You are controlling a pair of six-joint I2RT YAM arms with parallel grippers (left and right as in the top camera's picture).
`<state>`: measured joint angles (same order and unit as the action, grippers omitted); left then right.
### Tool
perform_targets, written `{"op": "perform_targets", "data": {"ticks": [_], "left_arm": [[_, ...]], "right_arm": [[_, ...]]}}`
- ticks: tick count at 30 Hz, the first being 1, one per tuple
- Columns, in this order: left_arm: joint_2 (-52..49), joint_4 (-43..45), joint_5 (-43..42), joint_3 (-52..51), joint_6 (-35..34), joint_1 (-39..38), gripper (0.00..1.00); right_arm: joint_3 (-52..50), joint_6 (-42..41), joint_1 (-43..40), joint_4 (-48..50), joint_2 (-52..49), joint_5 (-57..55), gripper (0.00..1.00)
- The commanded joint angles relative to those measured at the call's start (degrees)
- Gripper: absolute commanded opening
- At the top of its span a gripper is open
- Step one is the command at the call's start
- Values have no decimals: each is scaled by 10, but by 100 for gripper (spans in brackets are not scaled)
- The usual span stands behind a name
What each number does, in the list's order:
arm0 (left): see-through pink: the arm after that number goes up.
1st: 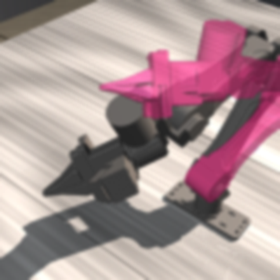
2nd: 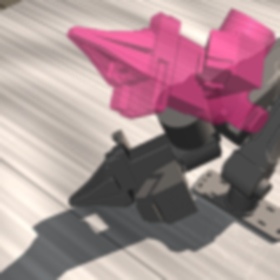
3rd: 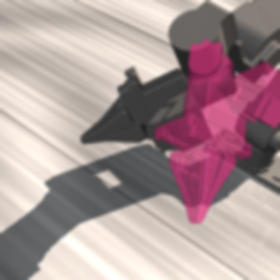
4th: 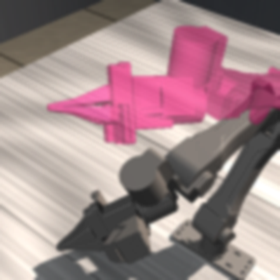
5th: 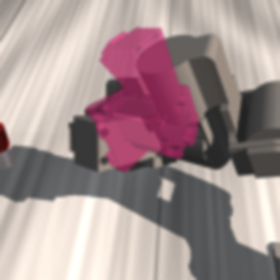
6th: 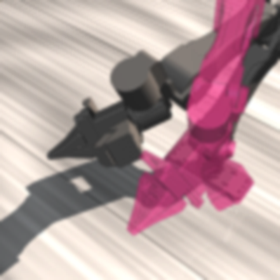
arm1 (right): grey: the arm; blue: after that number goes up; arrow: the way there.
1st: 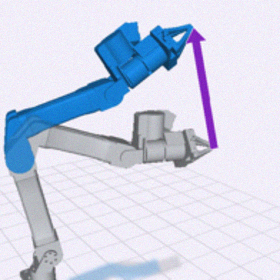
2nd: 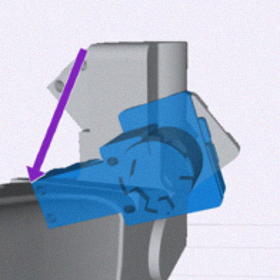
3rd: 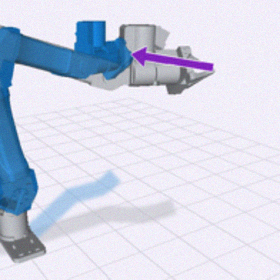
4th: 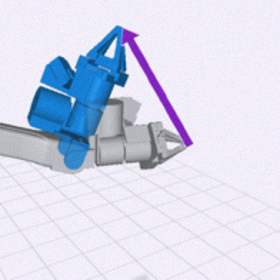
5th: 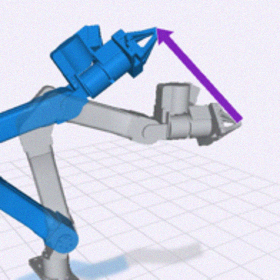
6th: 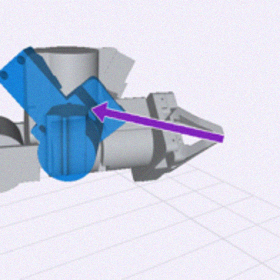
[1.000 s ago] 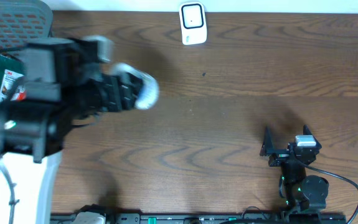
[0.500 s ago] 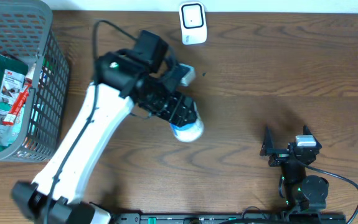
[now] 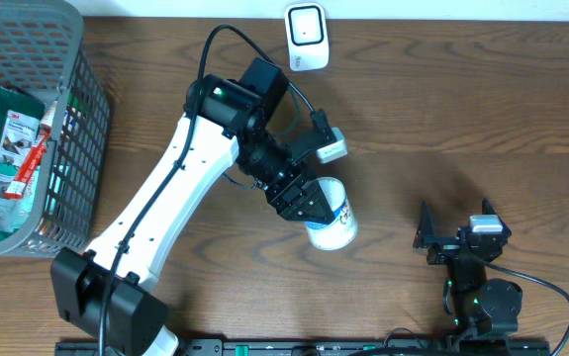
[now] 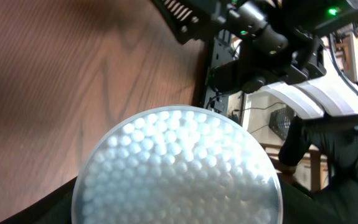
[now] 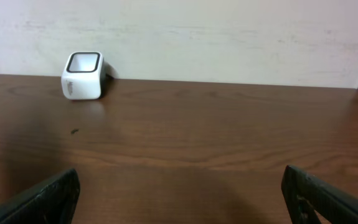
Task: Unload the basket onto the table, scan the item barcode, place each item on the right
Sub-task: 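Lift the white-capped tub out of the basket toward the scanner, then lower the white-capped tub onto the table center with the left gripper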
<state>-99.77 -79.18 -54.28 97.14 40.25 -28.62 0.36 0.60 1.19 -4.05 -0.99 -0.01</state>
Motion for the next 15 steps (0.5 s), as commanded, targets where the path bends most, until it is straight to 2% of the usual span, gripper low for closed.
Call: {"op": "perform_targets", "data": {"ticks": [1, 4, 5, 7, 10, 11, 13, 14, 15], "left_arm": [[0, -3, -28, 6, 53, -1, 72], [0, -2, -1, 6, 12, -1, 72], [0, 1, 16, 6, -21, -1, 72], [0, 9, 82, 6, -137, -1, 72], [0, 17, 170, 6, -269, -1, 70], [0, 20, 221, 6, -341, -2, 69], [-2, 20, 305, 6, -458, -2, 65], [-5, 14, 360, 6, -540, -2, 60], [-7, 10, 389, 6, -583, -2, 59]], "right_arm": [[0, -6, -3, -2, 2, -6, 99], [0, -6, -3, -2, 2, -6, 99], [0, -6, -3, -2, 2, -6, 99], [0, -6, -3, -2, 2, -6, 99], [0, -6, -3, -2, 2, -6, 99], [0, -6, -3, -2, 2, -6, 99], [0, -6, -3, -2, 2, -6, 99], [0, -6, -3, -2, 2, -6, 99], [0, -6, -3, -2, 2, -6, 99]]}}
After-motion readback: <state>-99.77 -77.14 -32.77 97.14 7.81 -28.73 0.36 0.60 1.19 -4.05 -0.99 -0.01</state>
